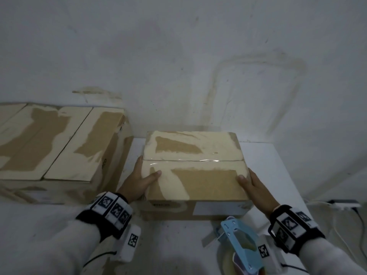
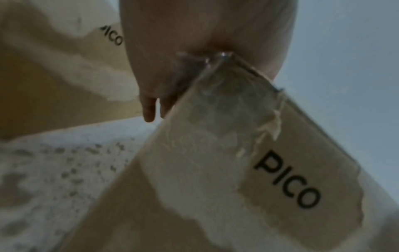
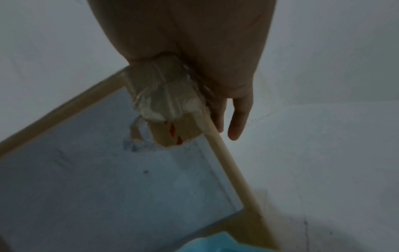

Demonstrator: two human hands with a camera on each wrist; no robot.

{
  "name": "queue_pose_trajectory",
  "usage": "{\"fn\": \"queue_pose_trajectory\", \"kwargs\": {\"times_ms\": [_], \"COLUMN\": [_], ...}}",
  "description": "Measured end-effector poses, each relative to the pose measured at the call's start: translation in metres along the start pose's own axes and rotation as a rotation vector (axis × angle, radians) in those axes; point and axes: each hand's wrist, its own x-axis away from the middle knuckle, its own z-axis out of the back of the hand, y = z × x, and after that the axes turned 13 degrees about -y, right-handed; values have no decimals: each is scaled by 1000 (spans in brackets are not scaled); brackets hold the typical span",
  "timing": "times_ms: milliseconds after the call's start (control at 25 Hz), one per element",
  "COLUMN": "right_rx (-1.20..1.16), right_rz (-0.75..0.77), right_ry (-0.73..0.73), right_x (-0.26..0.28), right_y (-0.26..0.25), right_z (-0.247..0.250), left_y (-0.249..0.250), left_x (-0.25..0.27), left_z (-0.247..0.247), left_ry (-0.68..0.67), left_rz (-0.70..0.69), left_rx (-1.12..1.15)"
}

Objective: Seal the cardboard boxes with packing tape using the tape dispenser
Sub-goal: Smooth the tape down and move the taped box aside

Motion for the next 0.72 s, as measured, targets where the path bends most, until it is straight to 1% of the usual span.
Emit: {"fn": "queue_pose_trajectory", "kwargs": {"times_ms": [80,120,320,400,440,520,560,640,720], "right_rx": [-27,-31,-29,-7,-43,-198,-265,-353,-352], "right_rz": [16,18,6,2,6,27,27,-27,-96], "right_ry": [26,46,156,157,150,105,74,33,8], "right_x": [-6,-10,-46,-58,-61,-62,-61,-54,-42], "right_y": [-4,-7,-12,-11,-14,-15,-14,-11,-4], "right_z": [-2,-2,6,9,9,10,13,17,19], "left_y": [1,3,17,18,18,15,10,-6,-20], "left_x": [-13,-19,-54,-65,-68,-66,-61,-43,-20], "left_z": [-2,-2,4,9,11,15,17,21,21], "left_ry": [45,52,64,40,25,-7,-16,-21,-23], "left_rz": [-13,-21,-31,-36,-39,-52,-62,-87,-101], "left_rx": [193,248,401,415,425,433,422,351,247]}}
